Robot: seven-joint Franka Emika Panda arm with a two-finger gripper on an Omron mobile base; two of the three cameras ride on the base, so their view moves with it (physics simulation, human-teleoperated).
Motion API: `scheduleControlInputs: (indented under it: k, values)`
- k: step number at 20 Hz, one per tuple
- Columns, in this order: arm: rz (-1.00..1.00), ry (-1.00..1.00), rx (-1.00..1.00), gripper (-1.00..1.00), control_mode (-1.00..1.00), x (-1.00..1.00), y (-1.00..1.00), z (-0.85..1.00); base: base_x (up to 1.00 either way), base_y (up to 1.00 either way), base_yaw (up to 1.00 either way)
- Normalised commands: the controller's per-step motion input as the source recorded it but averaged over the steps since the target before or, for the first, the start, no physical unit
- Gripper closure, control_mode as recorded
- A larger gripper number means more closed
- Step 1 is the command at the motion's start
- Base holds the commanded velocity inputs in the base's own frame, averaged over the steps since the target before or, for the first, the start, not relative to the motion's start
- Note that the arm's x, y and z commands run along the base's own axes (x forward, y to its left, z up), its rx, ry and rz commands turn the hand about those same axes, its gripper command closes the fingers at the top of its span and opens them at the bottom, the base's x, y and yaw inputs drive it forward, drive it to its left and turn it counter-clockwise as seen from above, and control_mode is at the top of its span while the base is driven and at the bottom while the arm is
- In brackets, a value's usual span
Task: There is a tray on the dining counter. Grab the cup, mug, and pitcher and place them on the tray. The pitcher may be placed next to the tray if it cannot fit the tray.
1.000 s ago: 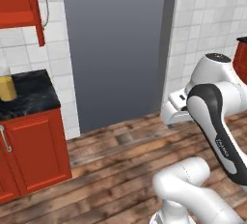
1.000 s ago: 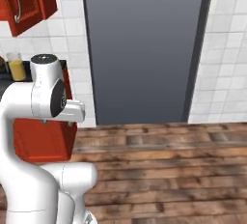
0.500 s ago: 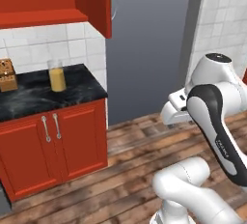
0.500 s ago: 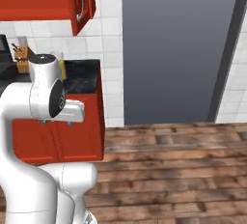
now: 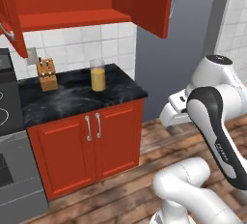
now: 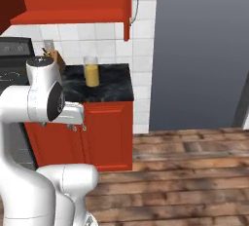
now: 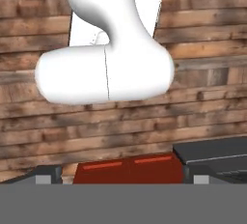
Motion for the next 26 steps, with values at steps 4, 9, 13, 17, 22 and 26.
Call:
scheduleControlInputs:
  k: [4, 9, 13, 17, 22, 26]
  values:
    - [0.0, 0.0, 0.0, -1.0, 1.0, 0.0, 0.0, 0.0, 0.96, 0.72, -0.06]
    - [0.0, 0.0, 0.0, -1.0, 1.0, 0.0, 0.0, 0.0, 0.85, 0.55, -0.01]
    - [0.0, 0.0, 0.0, -1.0, 1.0, 0.0, 0.0, 0.0, 0.59, 0.2, 0.0]
    - [0.0, 0.0, 0.0, -1.0, 1.0, 0.0, 0.0, 0.0, 0.66, 0.03, 0.0]
    - [0.0, 0.0, 0.0, -1.0, 1.0, 0.0, 0.0, 0.0, 0.79, 0.01, 0.0]
    - [0.0, 0.0, 0.0, -1.0, 1.0, 0.0, 0.0, 0.0, 0.67, 0.0, 0.0]
